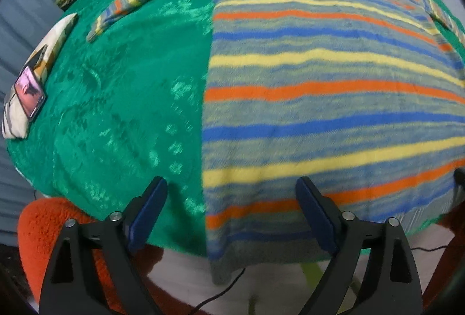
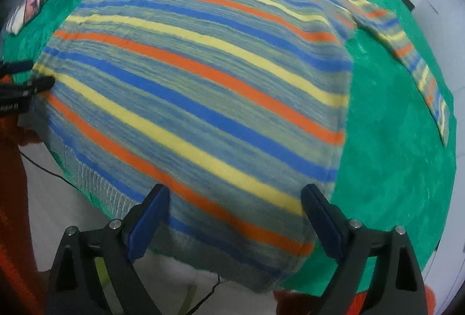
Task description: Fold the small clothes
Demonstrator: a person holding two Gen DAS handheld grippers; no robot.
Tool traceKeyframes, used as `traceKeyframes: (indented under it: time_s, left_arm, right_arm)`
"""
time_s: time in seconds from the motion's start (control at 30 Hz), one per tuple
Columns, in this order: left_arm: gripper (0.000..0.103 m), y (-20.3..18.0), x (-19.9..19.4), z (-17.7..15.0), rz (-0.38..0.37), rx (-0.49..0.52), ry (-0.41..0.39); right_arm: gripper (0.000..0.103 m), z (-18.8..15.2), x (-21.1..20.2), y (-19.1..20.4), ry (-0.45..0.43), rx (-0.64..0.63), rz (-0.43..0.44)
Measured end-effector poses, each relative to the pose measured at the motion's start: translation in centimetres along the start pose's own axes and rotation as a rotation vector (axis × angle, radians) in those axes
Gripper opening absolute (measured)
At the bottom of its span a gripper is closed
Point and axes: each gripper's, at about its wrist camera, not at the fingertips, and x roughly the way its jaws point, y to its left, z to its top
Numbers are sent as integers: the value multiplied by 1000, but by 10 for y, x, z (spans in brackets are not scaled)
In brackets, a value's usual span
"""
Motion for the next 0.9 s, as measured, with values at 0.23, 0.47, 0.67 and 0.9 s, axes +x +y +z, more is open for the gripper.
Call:
traceKeyframes:
  time_s: [0.23,0.47,0.67,0.9]
  left_arm:
    - [91,8,-17,-10,-17,-16,-2]
    - [92,32,-50,4,-106,-135,-162]
    - [97,48,-52,38,-112,-195,-259]
    - [97,49,-21,43,-116,-242,-243]
  right_arm:
    - [91,-21,-8,-10,43,29,-53]
    - [91,-26,-50,-42,-143,176,-19]
    - [92,-13,-66,-65,-282,340,10]
    - [93,-12,-51,-104,-314,519,72]
